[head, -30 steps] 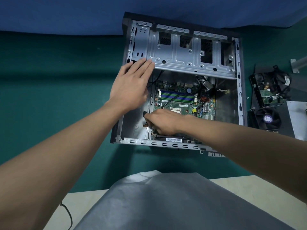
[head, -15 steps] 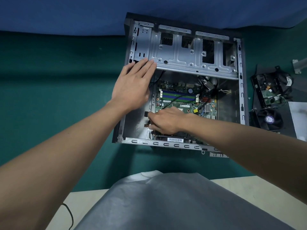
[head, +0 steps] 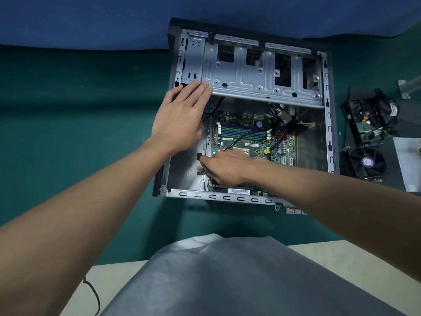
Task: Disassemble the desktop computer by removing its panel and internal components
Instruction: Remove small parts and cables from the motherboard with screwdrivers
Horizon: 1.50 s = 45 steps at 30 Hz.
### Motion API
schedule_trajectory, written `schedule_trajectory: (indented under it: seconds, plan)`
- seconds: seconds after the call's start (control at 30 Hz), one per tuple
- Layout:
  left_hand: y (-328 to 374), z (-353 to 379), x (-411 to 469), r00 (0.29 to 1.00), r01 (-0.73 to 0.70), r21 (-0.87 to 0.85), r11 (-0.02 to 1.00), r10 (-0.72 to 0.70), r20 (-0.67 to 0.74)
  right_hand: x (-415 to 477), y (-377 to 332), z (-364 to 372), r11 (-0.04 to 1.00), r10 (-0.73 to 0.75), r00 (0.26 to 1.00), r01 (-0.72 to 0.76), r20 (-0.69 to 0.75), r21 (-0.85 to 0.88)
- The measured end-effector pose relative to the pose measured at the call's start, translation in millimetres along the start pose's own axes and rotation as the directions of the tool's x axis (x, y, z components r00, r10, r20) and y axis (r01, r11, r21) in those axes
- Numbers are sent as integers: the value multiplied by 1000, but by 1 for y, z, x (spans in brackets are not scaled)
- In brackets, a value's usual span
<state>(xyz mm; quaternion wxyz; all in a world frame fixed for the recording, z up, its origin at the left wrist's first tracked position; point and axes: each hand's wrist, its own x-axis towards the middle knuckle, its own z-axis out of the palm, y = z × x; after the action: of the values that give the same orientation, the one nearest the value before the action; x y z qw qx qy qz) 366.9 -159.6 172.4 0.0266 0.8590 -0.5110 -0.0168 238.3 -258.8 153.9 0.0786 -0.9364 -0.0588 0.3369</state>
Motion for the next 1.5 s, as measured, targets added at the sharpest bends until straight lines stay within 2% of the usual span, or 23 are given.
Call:
schedule_trajectory:
  seconds: [0.07,0.2,0.4,0.5,0.6,0.73,0.9,1.07,1.17,1.4,1.5]
  plan:
    - [0,0,0,1000,-1,3,1000,1,-1,0,-1,-3,1000,-12,1000,11,12,23]
    - [0,0,0,1000,-5,4,1000,5,2,-3,-3,-3,998,-4,1000,2,-23,-57]
    - [0,0,0,1000,-7,-4,1000,7,-5,-2,-2,-4,1000,-28,999,27,-28,-7]
    - [0,0,0,1000,-6,2,1000,6,-4,-2,-3,-3,999,-4,999,2,-45,-50]
    - [0,1,0,1000,-6,4,1000,6,-3,1,-1,-2,999,30,999,-31,-44,-15]
    - [0,1,0,1000,-8,7,1000,8,-3,2,1,-4,999,6,1000,-5,-10,45]
    - [0,1,0,1000,-6,5,1000,6,-9,1,1,0,998,55,996,-55,-63,-2]
    - [0,0,0,1000,-7,-1,1000,7,-10,2,0,-4,996,48,999,-47,-7,71]
    - [0,0,0,1000,-5,-1,1000,5,-9,1,-1,-3,999,40,999,-40,-27,6]
    - [0,0,0,1000,-7,3,1000,7,-5,3,-1,-6,998,22,999,-20,-25,55]
    - [0,0,0,1000,-5,3,1000,5,-6,-1,-2,-5,1000,-1,999,-1,-46,-28]
